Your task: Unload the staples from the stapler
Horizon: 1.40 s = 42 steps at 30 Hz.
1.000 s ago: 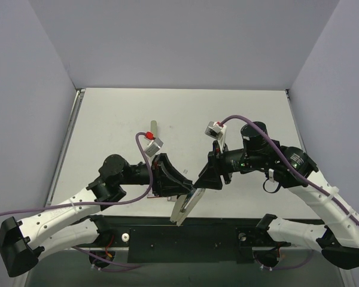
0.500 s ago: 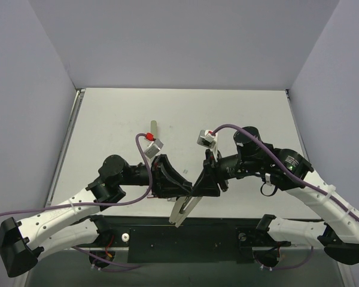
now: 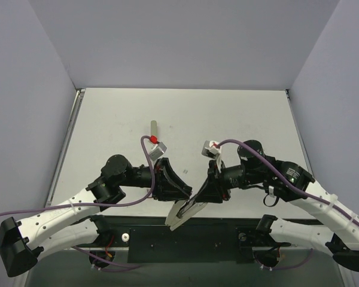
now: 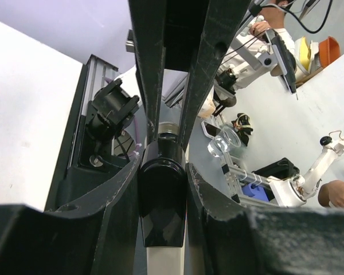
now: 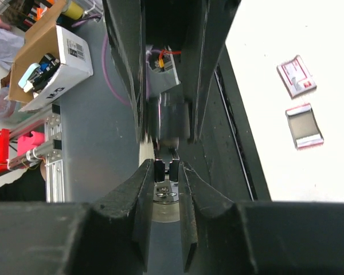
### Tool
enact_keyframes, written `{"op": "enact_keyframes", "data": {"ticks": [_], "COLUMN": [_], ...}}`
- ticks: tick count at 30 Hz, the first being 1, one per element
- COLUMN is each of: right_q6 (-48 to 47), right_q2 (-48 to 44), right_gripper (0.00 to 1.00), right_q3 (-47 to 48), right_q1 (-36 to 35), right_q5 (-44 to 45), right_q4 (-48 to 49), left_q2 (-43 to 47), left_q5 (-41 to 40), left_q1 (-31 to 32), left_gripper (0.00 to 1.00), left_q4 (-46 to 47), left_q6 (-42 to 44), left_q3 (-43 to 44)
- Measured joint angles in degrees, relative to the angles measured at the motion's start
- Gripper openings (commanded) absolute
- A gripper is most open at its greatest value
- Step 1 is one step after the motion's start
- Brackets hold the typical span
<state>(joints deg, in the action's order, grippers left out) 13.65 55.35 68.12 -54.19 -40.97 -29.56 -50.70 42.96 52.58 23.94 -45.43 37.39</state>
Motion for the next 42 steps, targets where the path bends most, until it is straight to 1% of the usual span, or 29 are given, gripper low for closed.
{"op": "enact_keyframes", "data": {"ticks": [6, 9, 11, 12, 13, 14, 15, 18, 22, 28, 34, 35, 37, 38, 39, 40, 41, 42], "right_q6": [3.5, 4.9, 5.6, 5.8, 5.9, 5.9, 5.8, 5.8, 5.7, 5.1, 4.0, 3.8, 3.7, 3.6, 3.7, 3.9, 4.4, 4.9], "right_q2": [-13.4, -16.4, -16.3, -16.1, -15.8, -15.6, -15.2, -14.4, -13.3, -11.4, -10.3, -10.0, -9.1, -8.7, -8.3, -7.9, -7.4, -6.9], "right_gripper": [0.0, 0.0, 0.0, 0.02, 0.08, 0.09, 0.16, 0.25, 0.3, 0.36, 0.38, 0.37, 0.26, 0.17, 0.13, 0.05, 0.0, 0.0], "right_q3": [-13.5, -15.5, -15.5, -15.4, -15.1, -15.0, -14.5, -13.2, -11.1, -6.6, -1.7, -0.6, 1.7, 2.7, 3.8, 4.7, 5.4, 5.6], "right_q1": [-1.1, -1.4, -1.4, -1.4, -1.4, -1.4, -1.5, -1.7, -1.7, -1.7, -1.6, -1.6, -1.4, -1.3, -1.3, -1.3, -1.3, -1.3], "right_q5": [2.7, 3.9, 4.8, 5.4, 5.9, 6.2, 7.0, 9.2, 13.3, 17.2, 21.1, 21.6, 22.6, 23.0, 23.4, 23.7, 23.9, 24.1], "right_q4": [1.6, 2.0, 2.8, 3.0, 3.0, 3.0, 2.9, 2.8, 1.5, -0.9, -3.2, -3.4, -3.8, -3.9, -4.0, -3.9, -3.8, -3.4], "left_q2": [0.6, 0.7, 0.6, 0.4, 0.2, 0.1, 0.0, 0.0, 0.0, 0.0, 0.0, 0.0, 0.0, 0.0, 0.0, 0.0, 0.0, 0.0], "left_q5": [-1.2, -2.1, -2.2, -2.3, -2.3, -2.3, -2.5, -3.3, -5.0, -6.1, -6.8, -6.9, -7.4, -7.8, -8.2, -8.5, -9.0, -9.5], "left_q1": [0.2, 0.2, 0.2, 0.2, 0.2, 0.2, 0.2, 0.2, 0.2, 0.2, 0.2, 0.2, 0.2, 0.2, 0.2, 0.2, 0.2, 0.3], "left_gripper": [0.0, 0.0, 0.0, 0.0, 0.0, 0.0, 0.0, 0.0, 0.0, 0.0, 0.0, 0.0, 0.0, 0.0, 0.0, 0.0, 0.0, 0.0], "left_q4": [-2.4, -2.3, -2.3, -2.3, -2.3, -2.4, -2.4, -3.1, -4.0, -4.4, -5.8, -6.1, -6.8, -7.1, -7.5, -8.0, -8.7, -9.3], "left_q6": [1.8, 2.2, 2.4, 2.5, 2.7, 2.9, 3.1, 3.9, 4.8, 5.9, 7.3, 7.4, 8.0, 8.3, 8.5, 8.8, 9.1, 9.5], "left_q3": [0.0, 0.2, 0.4, 0.5, 0.7, 0.7, 0.8, 1.1, 1.8, 2.4, 2.8, 2.8, 3.0, 3.1, 3.1, 3.1, 3.2, 3.3]}}
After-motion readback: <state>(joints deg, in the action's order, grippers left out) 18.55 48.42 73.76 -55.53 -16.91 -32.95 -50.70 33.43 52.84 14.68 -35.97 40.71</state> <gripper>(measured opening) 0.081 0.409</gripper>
